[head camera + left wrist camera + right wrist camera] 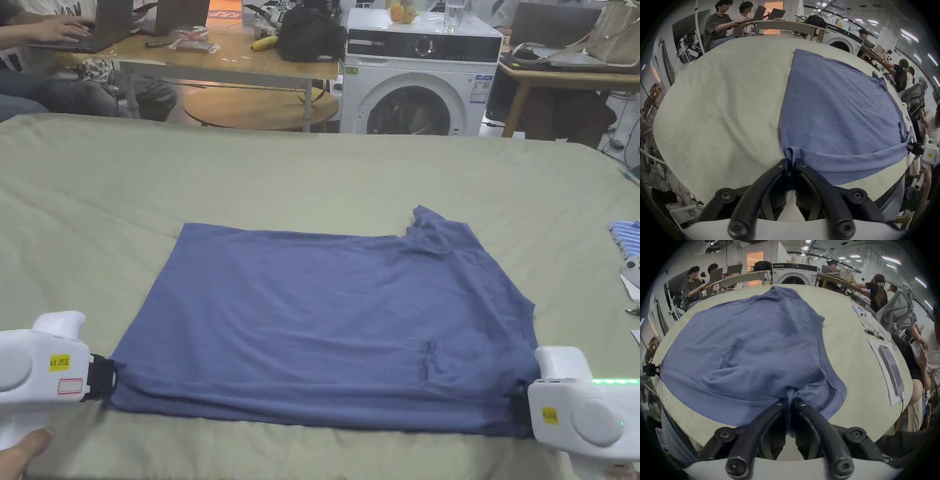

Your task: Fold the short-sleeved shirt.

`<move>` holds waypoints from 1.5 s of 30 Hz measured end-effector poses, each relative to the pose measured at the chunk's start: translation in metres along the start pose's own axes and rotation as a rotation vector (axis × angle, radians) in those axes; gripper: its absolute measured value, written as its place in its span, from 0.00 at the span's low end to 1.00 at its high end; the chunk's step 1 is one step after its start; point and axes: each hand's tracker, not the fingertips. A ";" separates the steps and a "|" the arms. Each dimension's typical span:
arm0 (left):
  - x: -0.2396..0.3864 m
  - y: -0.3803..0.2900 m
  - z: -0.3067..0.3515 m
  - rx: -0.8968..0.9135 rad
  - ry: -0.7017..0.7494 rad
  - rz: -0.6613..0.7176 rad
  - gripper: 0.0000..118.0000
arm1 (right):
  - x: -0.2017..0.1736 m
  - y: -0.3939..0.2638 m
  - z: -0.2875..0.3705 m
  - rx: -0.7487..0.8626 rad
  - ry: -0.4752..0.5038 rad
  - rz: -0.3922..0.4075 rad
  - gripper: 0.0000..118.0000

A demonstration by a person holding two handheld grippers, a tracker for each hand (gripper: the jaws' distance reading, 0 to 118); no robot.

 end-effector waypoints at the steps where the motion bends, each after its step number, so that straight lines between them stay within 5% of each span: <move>1: 0.000 0.003 0.004 0.028 -0.006 0.009 0.02 | 0.001 0.003 0.006 0.021 0.009 -0.007 0.04; 12: 0.000 0.090 0.012 0.194 -0.060 0.042 0.02 | 0.003 0.095 0.020 0.165 0.030 -0.052 0.03; 23: 0.001 0.161 -0.064 0.137 -0.046 0.046 0.02 | 0.007 0.177 -0.069 0.127 0.060 -0.117 0.04; 30: 0.002 0.173 -0.112 0.054 -0.037 0.075 0.02 | 0.003 0.186 -0.109 0.055 0.037 -0.062 0.04; 33: 0.001 0.164 -0.085 0.049 -0.031 0.067 0.02 | 0.000 0.184 -0.113 0.068 0.019 -0.031 0.04; 36: -0.016 0.174 -0.116 0.077 -0.061 0.077 0.04 | -0.007 0.183 -0.097 0.160 -0.042 0.003 0.15; 39: -0.009 0.168 -0.102 0.153 -0.112 0.063 0.33 | -0.015 0.175 -0.072 0.284 -0.014 -0.027 0.41; 45: 0.031 0.134 -0.060 0.442 -0.072 -0.068 0.35 | -0.050 0.147 -0.030 0.507 0.002 -0.062 0.41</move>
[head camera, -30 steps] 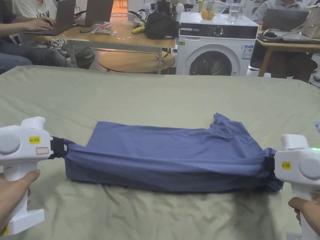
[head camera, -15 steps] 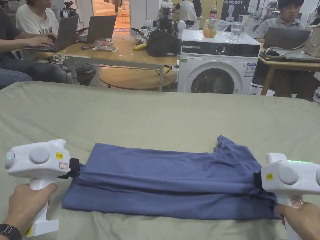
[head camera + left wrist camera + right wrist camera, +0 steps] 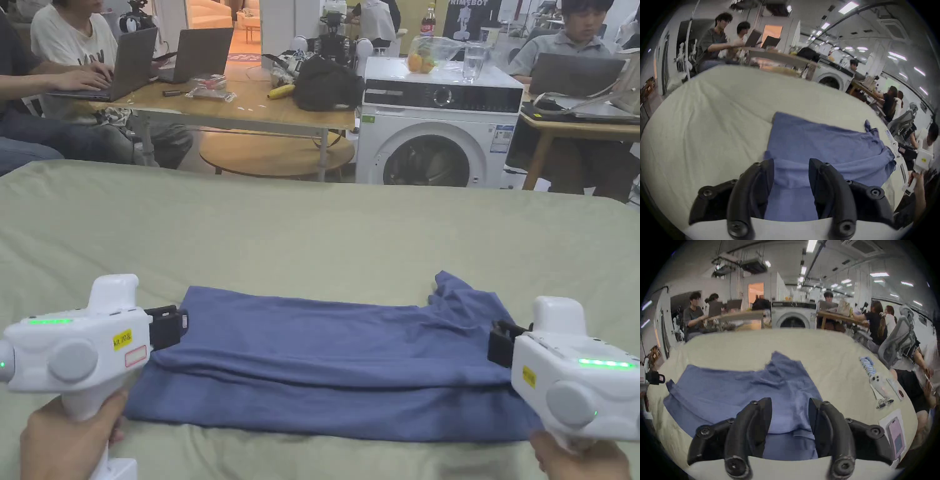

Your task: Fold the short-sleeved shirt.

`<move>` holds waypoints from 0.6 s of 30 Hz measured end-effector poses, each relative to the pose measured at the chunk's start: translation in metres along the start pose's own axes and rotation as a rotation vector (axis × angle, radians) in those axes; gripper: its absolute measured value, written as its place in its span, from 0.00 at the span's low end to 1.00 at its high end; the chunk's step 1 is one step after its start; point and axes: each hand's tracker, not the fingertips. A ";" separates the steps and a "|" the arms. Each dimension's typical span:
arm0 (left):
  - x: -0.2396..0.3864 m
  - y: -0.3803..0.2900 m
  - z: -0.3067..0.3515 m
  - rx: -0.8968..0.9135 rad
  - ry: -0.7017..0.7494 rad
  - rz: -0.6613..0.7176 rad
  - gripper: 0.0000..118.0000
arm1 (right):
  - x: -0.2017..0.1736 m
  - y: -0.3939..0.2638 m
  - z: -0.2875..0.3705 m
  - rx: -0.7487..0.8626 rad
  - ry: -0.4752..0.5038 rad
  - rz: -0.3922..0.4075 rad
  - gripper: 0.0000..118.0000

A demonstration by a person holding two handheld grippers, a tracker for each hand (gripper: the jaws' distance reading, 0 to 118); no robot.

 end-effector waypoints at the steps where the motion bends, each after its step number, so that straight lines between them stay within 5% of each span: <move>1: 0.035 -0.006 0.028 0.046 0.028 -0.022 0.35 | -0.008 -0.003 0.008 0.031 0.013 0.012 0.40; 3: 0.051 -0.013 0.048 0.101 0.042 -0.039 0.35 | -0.019 -0.007 0.018 0.078 0.021 0.030 0.39; 4: 0.059 -0.018 0.058 0.123 0.049 -0.042 0.34 | -0.025 -0.010 0.023 0.105 0.027 0.046 0.30; 7: 0.050 -0.020 0.061 0.160 0.051 -0.056 0.00 | -0.037 -0.014 0.038 0.156 0.007 0.029 0.00; 18: -0.009 -0.016 0.038 -0.180 0.055 0.056 0.00 | -0.038 -0.017 0.050 0.153 0.029 0.000 0.00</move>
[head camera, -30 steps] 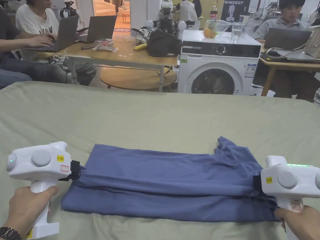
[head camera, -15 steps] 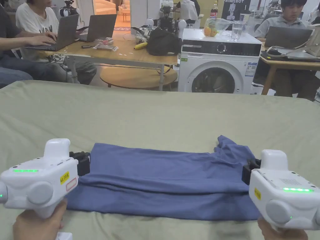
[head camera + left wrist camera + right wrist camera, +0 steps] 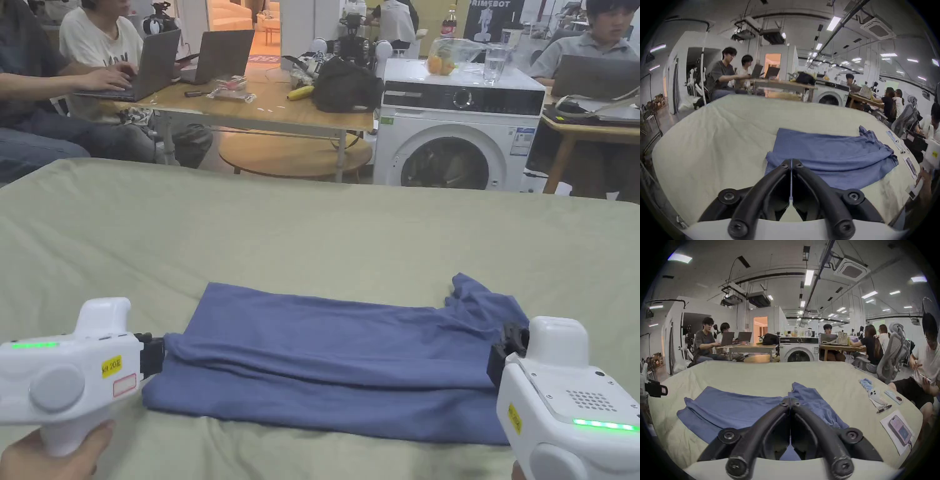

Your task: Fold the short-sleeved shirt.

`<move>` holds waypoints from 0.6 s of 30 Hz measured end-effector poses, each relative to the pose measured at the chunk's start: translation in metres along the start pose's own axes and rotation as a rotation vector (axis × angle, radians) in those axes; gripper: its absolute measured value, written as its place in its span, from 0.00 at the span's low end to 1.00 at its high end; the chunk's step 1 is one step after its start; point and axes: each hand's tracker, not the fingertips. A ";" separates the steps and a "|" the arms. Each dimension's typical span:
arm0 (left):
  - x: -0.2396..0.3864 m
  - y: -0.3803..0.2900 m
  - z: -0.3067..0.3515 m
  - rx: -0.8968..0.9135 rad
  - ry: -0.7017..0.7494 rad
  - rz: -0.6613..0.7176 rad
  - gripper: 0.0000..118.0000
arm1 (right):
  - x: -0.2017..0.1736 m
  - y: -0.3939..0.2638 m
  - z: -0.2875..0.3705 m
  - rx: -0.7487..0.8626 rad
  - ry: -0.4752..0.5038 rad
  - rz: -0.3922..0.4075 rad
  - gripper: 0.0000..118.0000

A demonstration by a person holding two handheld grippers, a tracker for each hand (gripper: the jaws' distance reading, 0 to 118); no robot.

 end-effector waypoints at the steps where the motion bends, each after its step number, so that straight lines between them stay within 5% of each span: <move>1: -0.007 0.005 -0.010 -0.044 -0.004 0.015 0.00 | 0.001 -0.001 -0.001 -0.008 0.001 0.003 0.00; 7: -0.023 0.015 -0.057 -0.339 0.011 0.121 0.07 | 0.009 -0.012 -0.007 -0.060 -0.005 0.010 0.00; 9: -0.024 0.010 -0.071 -0.401 0.042 0.110 0.21 | 0.013 -0.015 -0.008 -0.076 -0.007 0.008 0.00; 10: -0.025 0.007 -0.080 -0.448 0.060 0.102 0.38 | 0.014 -0.016 -0.008 -0.082 -0.012 0.008 0.00; 12: -0.018 -0.006 -0.089 -0.539 0.084 0.077 0.41 | 0.019 -0.019 -0.008 -0.097 -0.020 0.011 0.00; 18: 0.004 -0.009 -0.084 -0.440 0.112 -0.112 0.40 | 0.041 -0.020 -0.010 -0.155 -0.047 0.021 0.00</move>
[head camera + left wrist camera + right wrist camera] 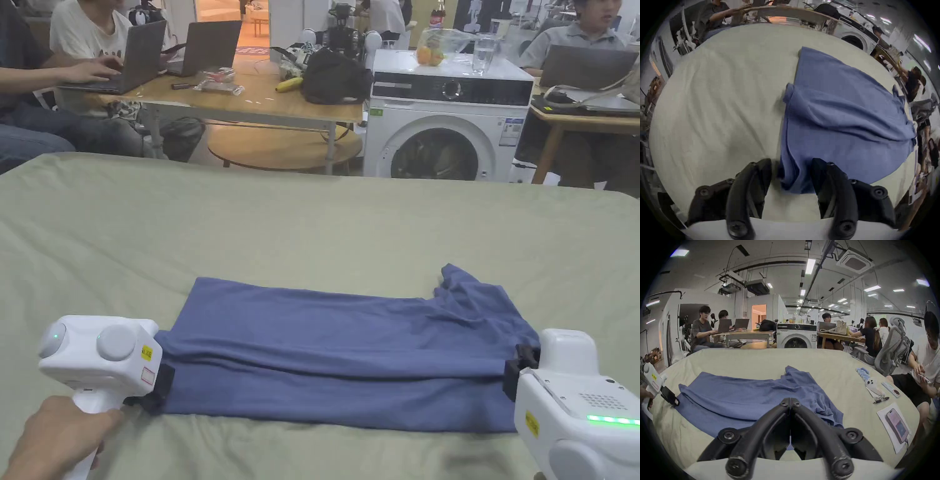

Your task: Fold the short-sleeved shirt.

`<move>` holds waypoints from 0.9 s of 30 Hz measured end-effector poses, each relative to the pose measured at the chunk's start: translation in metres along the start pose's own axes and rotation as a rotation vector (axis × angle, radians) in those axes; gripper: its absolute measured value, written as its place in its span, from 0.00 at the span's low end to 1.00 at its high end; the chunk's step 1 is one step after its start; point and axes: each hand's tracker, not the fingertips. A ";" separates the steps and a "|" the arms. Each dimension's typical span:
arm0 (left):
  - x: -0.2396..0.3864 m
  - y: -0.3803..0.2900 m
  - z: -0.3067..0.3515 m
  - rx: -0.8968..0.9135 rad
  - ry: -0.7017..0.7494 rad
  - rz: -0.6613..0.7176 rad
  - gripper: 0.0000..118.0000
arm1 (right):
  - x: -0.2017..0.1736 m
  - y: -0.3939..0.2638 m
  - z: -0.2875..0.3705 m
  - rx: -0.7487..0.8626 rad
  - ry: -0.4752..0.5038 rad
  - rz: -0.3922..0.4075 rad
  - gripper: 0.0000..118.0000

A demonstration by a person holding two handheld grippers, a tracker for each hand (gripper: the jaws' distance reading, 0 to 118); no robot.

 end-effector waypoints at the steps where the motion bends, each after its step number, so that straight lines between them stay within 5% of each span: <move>1: 0.004 -0.001 0.003 0.007 -0.016 0.011 0.31 | 0.006 0.001 -0.002 -0.021 -0.003 0.002 0.00; 4: 0.002 -0.007 0.009 0.039 -0.028 0.010 0.00 | 0.024 0.006 -0.011 -0.097 -0.031 0.017 0.00; 8: -0.002 -0.017 0.029 0.126 -0.044 0.042 0.00 | 0.053 0.009 -0.030 -0.218 -0.021 -0.001 0.00; 9: -0.002 -0.019 0.035 0.125 -0.057 0.051 0.00 | 0.060 0.008 -0.038 -0.274 -0.004 -0.007 0.09; 10: -0.003 -0.020 0.039 0.138 -0.072 0.068 0.00 | 0.066 0.006 -0.045 -0.299 -0.002 -0.016 0.32; 11: -0.004 -0.022 0.042 0.162 -0.077 0.075 0.00 | 0.069 0.002 -0.051 -0.329 0.004 -0.021 0.43; 12: -0.004 -0.023 0.045 0.159 -0.076 0.074 0.00 | 0.074 -0.003 -0.060 -0.378 0.009 -0.028 0.46; 17: -0.005 -0.025 0.043 0.157 -0.087 0.081 0.00 | 0.072 -0.039 -0.094 -0.613 0.071 -0.029 0.45; 19: -0.005 -0.027 0.041 0.155 -0.088 0.080 0.00 | 0.068 -0.036 -0.082 -0.492 0.051 0.005 0.44; 22: -0.005 -0.030 0.038 0.156 -0.088 0.079 0.00 | 0.060 -0.036 -0.082 -0.522 0.137 -0.031 0.40; 23: -0.005 -0.030 0.038 0.158 -0.087 0.077 0.00 | 0.057 -0.036 -0.082 -0.523 0.087 0.004 0.34; 25: -0.006 -0.032 0.039 0.165 -0.093 0.082 0.00 | 0.058 -0.033 -0.079 -0.511 0.098 0.016 0.06; 27: -0.007 -0.034 0.045 0.188 -0.099 0.089 0.00 | 0.061 -0.027 -0.072 -0.499 0.100 -0.006 0.05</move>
